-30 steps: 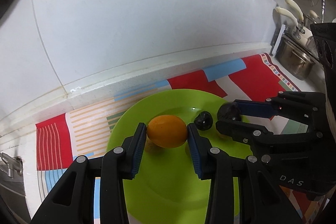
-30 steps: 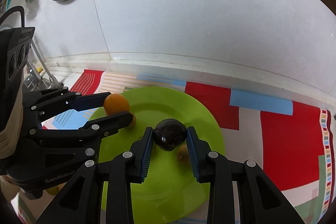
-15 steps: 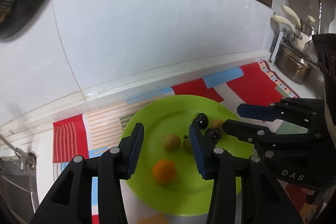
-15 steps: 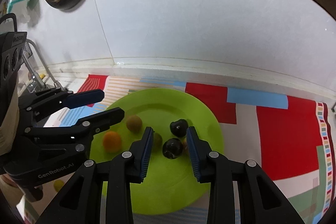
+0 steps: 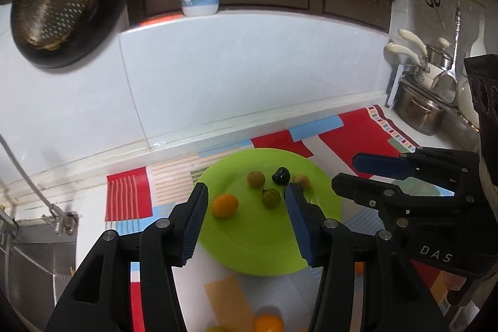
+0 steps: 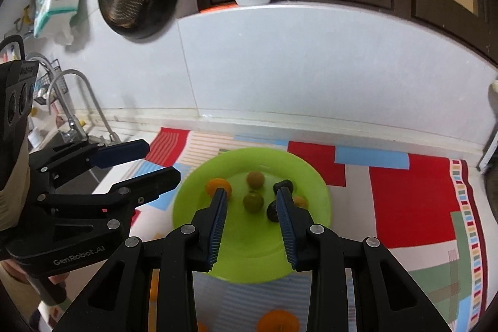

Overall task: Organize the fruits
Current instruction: 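Withdraw both open tools from the plate toward the remaining oranges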

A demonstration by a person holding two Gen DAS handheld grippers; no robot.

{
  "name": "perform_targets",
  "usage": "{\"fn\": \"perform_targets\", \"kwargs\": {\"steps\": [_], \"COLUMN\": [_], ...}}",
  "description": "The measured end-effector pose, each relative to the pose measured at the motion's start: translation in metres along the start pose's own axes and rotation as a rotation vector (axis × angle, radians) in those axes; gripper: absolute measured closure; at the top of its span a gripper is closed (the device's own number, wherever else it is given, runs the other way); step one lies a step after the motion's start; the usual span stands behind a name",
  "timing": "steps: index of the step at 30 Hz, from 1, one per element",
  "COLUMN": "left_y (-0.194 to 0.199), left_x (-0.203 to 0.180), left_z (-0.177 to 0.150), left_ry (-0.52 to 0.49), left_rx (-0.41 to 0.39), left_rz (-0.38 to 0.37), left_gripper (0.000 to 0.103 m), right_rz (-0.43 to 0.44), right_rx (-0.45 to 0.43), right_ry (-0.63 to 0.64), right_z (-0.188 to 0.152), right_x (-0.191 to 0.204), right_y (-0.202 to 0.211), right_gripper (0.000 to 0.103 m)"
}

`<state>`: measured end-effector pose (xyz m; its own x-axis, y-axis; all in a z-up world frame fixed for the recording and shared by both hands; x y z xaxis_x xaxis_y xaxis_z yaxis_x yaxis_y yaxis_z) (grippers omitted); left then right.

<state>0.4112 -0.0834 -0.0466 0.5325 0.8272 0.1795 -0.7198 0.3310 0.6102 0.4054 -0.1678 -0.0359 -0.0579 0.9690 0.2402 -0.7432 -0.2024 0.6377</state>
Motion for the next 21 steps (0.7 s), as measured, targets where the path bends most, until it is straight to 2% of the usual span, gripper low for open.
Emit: {"fn": "perform_targets", "kwargs": {"steps": [3,5,16,19,21], "left_y": [0.016,0.025,0.062,0.068,0.070], "left_x": [0.000,-0.001,-0.007,-0.011,-0.014], "left_z": [-0.004,-0.008,-0.040,-0.048,-0.053], "left_ry": [-0.003,0.001,0.028,0.023,0.014], "left_rx": [-0.016,-0.022,-0.014,-0.010,-0.003], "left_rz": [0.021,0.026,0.041,0.047,0.049], "left_gripper": [0.049,0.049,0.049,0.049,0.049], "right_rz": [0.008,0.007,-0.003,-0.001,-0.004], "right_rx": [-0.001,-0.007,-0.010,-0.013,-0.020], "right_ry": [0.003,0.009,0.056,0.066,0.077], "right_z": [-0.006,-0.011,-0.041,-0.048,-0.053], "right_x": [0.006,0.010,0.029,0.034,0.036], "right_y": [0.009,0.015,0.042,0.048,0.053], "right_gripper": [0.068,0.063,0.062,0.055,0.055]}}
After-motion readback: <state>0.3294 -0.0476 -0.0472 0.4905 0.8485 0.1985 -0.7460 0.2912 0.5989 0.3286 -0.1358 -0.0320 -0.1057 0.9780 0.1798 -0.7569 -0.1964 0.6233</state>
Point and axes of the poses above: each gripper's, at about its wrist camera, not at the fingertips, and y roughly against the way its jaws point, x to its left, z to its top, the point moved 10 cm from there along -y, roughly the way its jaws point, and after that the axes turned 13 degrees about -y, right-handed, at the moved point
